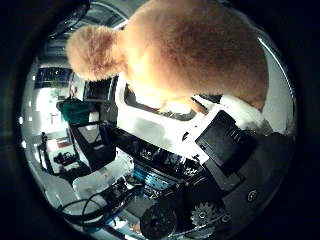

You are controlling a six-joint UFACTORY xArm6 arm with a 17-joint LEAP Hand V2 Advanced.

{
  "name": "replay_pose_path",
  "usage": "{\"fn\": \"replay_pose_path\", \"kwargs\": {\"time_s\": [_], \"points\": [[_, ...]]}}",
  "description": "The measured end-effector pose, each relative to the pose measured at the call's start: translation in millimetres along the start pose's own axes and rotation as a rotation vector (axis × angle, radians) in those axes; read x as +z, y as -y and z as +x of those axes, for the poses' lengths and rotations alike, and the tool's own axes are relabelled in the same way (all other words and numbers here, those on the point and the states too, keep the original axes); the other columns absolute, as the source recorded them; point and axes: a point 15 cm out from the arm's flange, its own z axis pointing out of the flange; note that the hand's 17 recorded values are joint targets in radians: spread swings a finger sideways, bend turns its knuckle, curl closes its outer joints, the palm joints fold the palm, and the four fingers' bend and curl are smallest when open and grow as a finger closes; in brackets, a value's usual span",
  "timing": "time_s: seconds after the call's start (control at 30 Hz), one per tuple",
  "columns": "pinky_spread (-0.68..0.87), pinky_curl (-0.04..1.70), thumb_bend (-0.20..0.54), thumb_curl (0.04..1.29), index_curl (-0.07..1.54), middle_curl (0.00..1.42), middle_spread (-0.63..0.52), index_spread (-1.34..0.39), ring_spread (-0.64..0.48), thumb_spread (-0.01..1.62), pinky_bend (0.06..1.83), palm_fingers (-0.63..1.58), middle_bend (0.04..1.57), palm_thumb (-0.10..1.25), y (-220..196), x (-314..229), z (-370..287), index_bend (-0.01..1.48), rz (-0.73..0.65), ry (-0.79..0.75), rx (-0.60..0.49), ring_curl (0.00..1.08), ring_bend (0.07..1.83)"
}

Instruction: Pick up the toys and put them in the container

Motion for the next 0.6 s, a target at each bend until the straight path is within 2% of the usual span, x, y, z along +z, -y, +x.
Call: {"fn": "replay_pose_path", "kwargs": {"time_s": [0.03, 0.07, 0.1, 0.13, 0.17, 0.2, 0.27, 0.33, 0.6], "points": [[0.41, 0.14, -0.030, 0.41, 0.63, 0.50, -0.25, -0.42, -0.05, 1.11, 0.33, 0.54, 0.30, 1.01, 4.7, 3.1, -4.3, 0.82, 0.006, 0.003, -0.002, 0.15, 0.23], [0.42, 0.16, -0.061, 0.39, 0.56, 0.48, -0.20, -0.42, -0.02, 1.11, 0.41, 0.39, 0.24, 0.93, 8.6, 5.7, -6.6, 0.60, 0.012, 0.007, -0.002, 0.17, 0.28], [0.43, 0.18, -0.042, 0.38, 0.54, 0.47, -0.17, -0.42, 0.01, 1.11, 0.45, 0.38, 0.24, 0.90, 10.8, 10.0, -9.4, 0.51, 0.009, 0.014, -0.001, 0.18, 0.31], [0.45, 0.21, -0.050, 0.36, 0.47, 0.45, -0.12, -0.42, 0.05, 1.09, 0.55, 0.24, 0.19, 0.85, 12.1, 13.6, -11.8, 0.28, 0.003, 0.021, -0.002, 0.21, 0.37], [0.46, 0.23, -0.037, 0.36, 0.41, 0.42, -0.06, -0.43, 0.09, 1.08, 0.62, 0.17, 0.14, 0.84, 12.1, 16.8, -12.1, 0.14, -0.005, 0.025, -0.004, 0.21, 0.41], [0.46, 0.24, -0.035, 0.36, 0.37, 0.40, -0.02, -0.44, 0.11, 1.07, 0.67, 0.12, 0.13, 0.83, 12.1, 18.1, -10.9, 0.08, -0.009, 0.027, -0.002, 0.23, 0.44], [0.47, 0.28, -0.037, 0.36, 0.27, 0.36, 0.06, -0.46, 0.16, 1.01, 0.79, 0.03, 0.17, 0.78, 12.9, 19.4, -7.6, 0.10, -0.008, 0.027, 0.004, 0.24, 0.52], [0.48, 0.29, -0.033, 0.36, 0.25, 0.34, 0.10, -0.47, 0.19, 0.98, 0.83, -0.01, 0.18, 0.76, 12.8, 19.9, -3.4, 0.12, -0.011, 0.025, 0.010, 0.25, 0.54], [0.49, 0.28, -0.027, 0.35, 0.22, 0.33, 0.15, -0.46, 0.21, 0.96, 0.83, -0.03, 0.20, 0.72, 11.0, 3.8, 41.4, 0.14, 0.008, 0.022, 0.052, 0.24, 0.50]]}}
